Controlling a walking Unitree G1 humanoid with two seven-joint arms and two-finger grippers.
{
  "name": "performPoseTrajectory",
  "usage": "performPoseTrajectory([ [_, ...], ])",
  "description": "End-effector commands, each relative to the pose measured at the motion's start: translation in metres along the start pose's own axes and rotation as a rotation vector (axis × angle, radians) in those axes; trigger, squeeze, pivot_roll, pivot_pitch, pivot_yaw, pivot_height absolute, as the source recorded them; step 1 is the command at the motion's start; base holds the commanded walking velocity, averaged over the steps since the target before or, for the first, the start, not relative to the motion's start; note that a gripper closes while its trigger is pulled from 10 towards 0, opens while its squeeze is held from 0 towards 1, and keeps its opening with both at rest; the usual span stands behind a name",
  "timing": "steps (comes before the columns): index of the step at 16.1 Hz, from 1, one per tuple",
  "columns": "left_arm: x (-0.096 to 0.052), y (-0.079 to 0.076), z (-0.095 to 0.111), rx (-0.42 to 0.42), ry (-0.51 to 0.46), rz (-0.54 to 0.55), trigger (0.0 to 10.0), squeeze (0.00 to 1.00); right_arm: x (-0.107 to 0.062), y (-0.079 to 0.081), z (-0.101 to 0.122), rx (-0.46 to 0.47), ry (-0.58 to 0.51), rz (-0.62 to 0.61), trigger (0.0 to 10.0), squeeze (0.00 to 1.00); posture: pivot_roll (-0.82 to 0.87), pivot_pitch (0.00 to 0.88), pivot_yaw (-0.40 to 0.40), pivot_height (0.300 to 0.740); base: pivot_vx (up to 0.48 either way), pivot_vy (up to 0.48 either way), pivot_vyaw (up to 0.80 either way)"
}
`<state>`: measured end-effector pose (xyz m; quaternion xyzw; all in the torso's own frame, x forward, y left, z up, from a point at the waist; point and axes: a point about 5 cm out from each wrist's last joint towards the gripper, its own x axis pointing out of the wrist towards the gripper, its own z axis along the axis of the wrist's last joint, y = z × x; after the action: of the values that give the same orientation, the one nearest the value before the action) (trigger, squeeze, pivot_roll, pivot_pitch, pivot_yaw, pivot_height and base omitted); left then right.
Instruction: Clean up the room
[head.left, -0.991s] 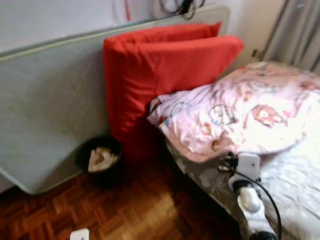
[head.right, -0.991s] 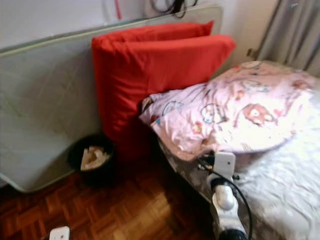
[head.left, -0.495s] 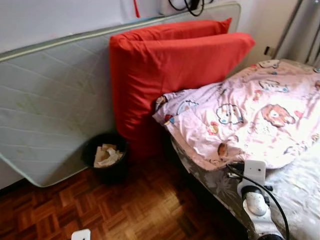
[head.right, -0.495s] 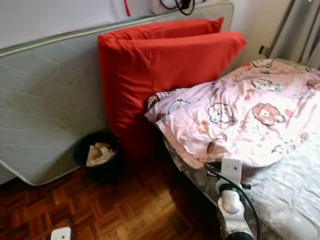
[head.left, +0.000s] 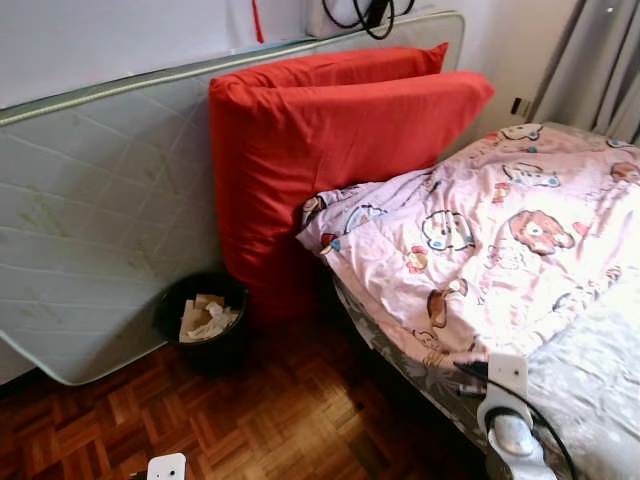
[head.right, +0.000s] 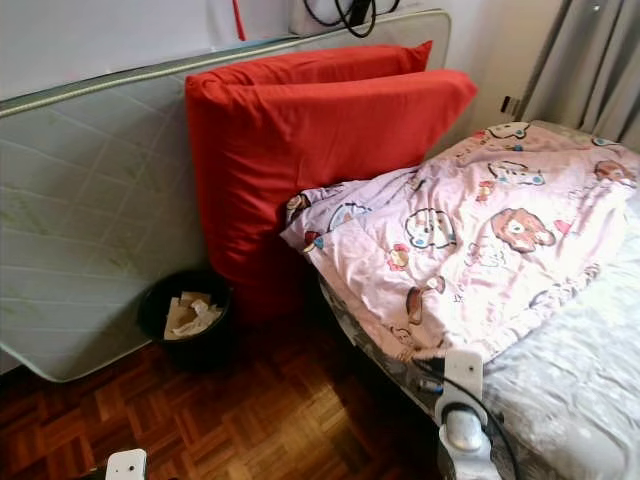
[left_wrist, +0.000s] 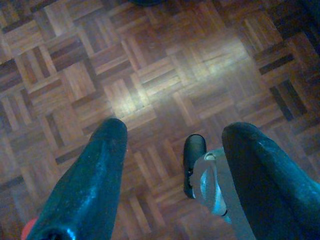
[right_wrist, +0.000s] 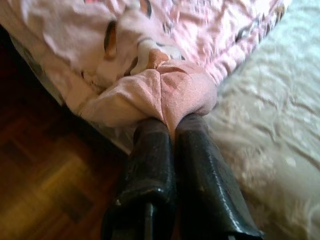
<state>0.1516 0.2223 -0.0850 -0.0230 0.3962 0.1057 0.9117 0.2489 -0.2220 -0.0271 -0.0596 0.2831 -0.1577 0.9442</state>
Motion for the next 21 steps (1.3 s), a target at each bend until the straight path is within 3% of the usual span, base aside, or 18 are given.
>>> performPoseTrajectory([
  [1,-0.001,0.0,-0.004,0.017,0.02,-0.011,10.0,0.0,-0.002,0.002,-0.008,-0.027,0.048,0.018,10.0,0.0,0.07,0.0,0.013,0.74,0.0,0.0,0.0],
  [2,-0.001,-0.001,-0.004,0.018,0.022,-0.013,10.0,0.0,-0.003,0.005,-0.015,-0.047,0.081,0.045,10.0,0.0,0.07,0.0,0.013,0.74,0.0,0.0,0.0],
  [4,-0.001,-0.001,-0.004,0.023,0.024,-0.018,10.0,0.0,-0.006,0.008,-0.014,-0.02,0.044,0.071,10.0,0.0,0.07,0.0,0.011,0.74,0.0,0.0,0.0],
  [7,-0.001,-0.002,-0.005,0.029,0.031,-0.017,10.0,0.0,-0.018,0.012,0.016,-0.037,-0.271,0.116,10.0,0.0,0.07,0.0,0.007,0.74,0.0,0.0,0.0],
  [10,-0.001,0.0,-0.006,0.034,0.035,-0.015,10.0,0.0,-0.033,-0.001,0.018,-0.021,-0.39,0.06,10.0,0.0,0.07,0.0,0.01,0.74,0.0,0.0,0.0],
  [12,-0.002,0.001,-0.007,0.036,0.037,-0.015,10.0,0.0,-0.034,-0.006,0.01,-0.031,-0.351,0.036,10.0,0.0,0.06,0.0,0.012,0.74,0.0,0.0,0.0],
  [13,-0.001,0.002,-0.006,0.039,0.039,-0.015,10.0,0.0,-0.029,-0.005,-0.009,0.025,-0.204,0.034,10.0,0.0,0.07,0.0,0.011,0.74,0.0,0.0,0.0],
  [14,-0.001,0.001,-0.006,0.04,0.039,-0.016,10.0,0.0,-0.028,-0.002,-0.015,0.056,-0.148,0.051,10.0,0.0,0.07,0.0,0.009,0.74,0.0,0.0,0.0],
  [16,-0.001,0.001,-0.005,0.04,0.035,-0.017,10.0,0.0,-0.025,0.006,-0.027,-0.029,-0.029,0.088,10.0,0.0,0.07,0.0,0.008,0.74,0.0,0.0,0.0],
  [19,0.0,-0.002,-0.003,0.06,0.033,-0.029,10.0,0.0,-0.025,0.015,-0.047,-0.075,0.124,0.155,10.0,0.0,0.07,0.0,0.005,0.74,0.0,0.0,0.0],
  [21,0.0,-0.002,-0.003,0.065,0.031,-0.031,10.0,0.0,-0.025,0.016,-0.052,-0.083,0.155,0.161,10.0,0.0,0.07,0.0,0.005,0.74,0.0,0.0,0.0],
])
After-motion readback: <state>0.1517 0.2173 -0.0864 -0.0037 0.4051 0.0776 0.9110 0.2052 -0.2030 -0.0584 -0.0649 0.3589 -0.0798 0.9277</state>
